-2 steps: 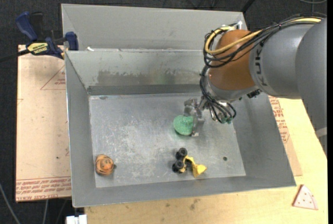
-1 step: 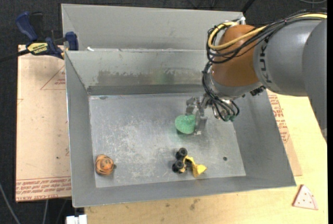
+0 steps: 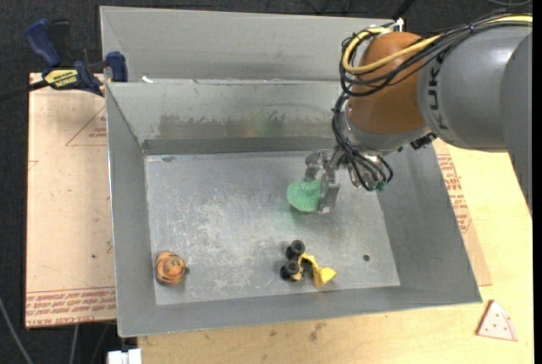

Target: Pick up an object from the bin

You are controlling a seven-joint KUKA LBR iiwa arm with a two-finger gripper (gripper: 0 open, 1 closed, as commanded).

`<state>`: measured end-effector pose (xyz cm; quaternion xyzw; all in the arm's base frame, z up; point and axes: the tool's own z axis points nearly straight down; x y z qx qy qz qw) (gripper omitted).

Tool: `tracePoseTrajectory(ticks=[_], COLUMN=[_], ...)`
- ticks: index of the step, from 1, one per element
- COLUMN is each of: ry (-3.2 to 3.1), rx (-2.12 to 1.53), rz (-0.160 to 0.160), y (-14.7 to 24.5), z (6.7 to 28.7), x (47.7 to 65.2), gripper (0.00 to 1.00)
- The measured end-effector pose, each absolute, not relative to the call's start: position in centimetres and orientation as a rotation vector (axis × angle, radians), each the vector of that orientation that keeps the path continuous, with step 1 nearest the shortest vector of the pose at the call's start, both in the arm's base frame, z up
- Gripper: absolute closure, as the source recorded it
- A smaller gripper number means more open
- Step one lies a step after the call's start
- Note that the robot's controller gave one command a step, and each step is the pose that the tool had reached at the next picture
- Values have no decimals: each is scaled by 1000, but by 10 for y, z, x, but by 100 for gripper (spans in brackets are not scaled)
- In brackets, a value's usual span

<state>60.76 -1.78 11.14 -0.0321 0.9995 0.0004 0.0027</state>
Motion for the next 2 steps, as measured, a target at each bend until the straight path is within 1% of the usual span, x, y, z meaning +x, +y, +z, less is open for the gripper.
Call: tracePoseTrajectory(ticks=[1, 2], ry=[3136, 3144], rx=[-101, -101], rz=[1, 2], y=[-18, -18], z=[119, 137], x=[608, 605], gripper=[100, 100])
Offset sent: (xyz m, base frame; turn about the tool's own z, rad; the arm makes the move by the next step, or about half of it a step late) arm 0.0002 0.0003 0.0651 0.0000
